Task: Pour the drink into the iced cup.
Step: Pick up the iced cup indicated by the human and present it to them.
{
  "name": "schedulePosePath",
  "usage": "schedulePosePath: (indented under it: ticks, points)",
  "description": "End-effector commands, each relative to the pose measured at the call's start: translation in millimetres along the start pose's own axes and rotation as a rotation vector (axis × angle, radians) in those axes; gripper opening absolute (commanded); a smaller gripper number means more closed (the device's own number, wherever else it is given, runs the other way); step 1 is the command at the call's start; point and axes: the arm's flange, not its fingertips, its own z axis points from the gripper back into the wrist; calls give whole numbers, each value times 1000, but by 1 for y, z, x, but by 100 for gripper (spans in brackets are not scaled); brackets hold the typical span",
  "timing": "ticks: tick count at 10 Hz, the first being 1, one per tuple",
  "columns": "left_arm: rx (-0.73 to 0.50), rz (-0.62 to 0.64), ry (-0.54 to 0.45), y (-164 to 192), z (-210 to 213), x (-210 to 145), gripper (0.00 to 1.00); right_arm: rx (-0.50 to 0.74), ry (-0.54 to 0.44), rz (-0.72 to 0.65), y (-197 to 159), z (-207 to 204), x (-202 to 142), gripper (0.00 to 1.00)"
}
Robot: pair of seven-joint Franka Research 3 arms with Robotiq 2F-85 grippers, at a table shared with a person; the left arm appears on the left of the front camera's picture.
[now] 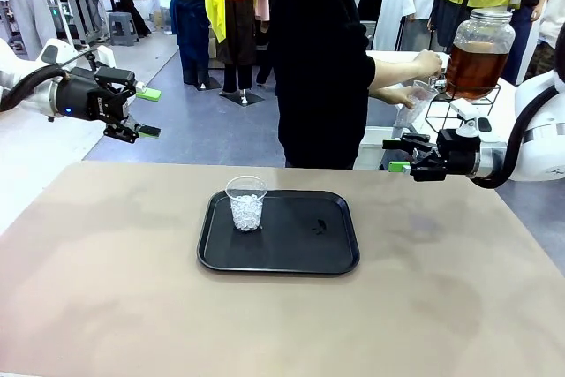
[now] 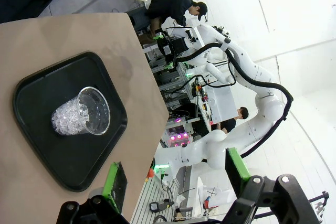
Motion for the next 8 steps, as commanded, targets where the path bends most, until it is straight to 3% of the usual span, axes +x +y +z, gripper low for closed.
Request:
schedulePosePath:
  ticks: [1, 8]
  points:
    - [-1, -10, -1, -2, 0, 0, 100, 2, -1, 3, -4, 0, 3, 100]
    - [-1, -10, -1, -2, 0, 0, 100, 2, -1, 3, -4, 0, 3, 100]
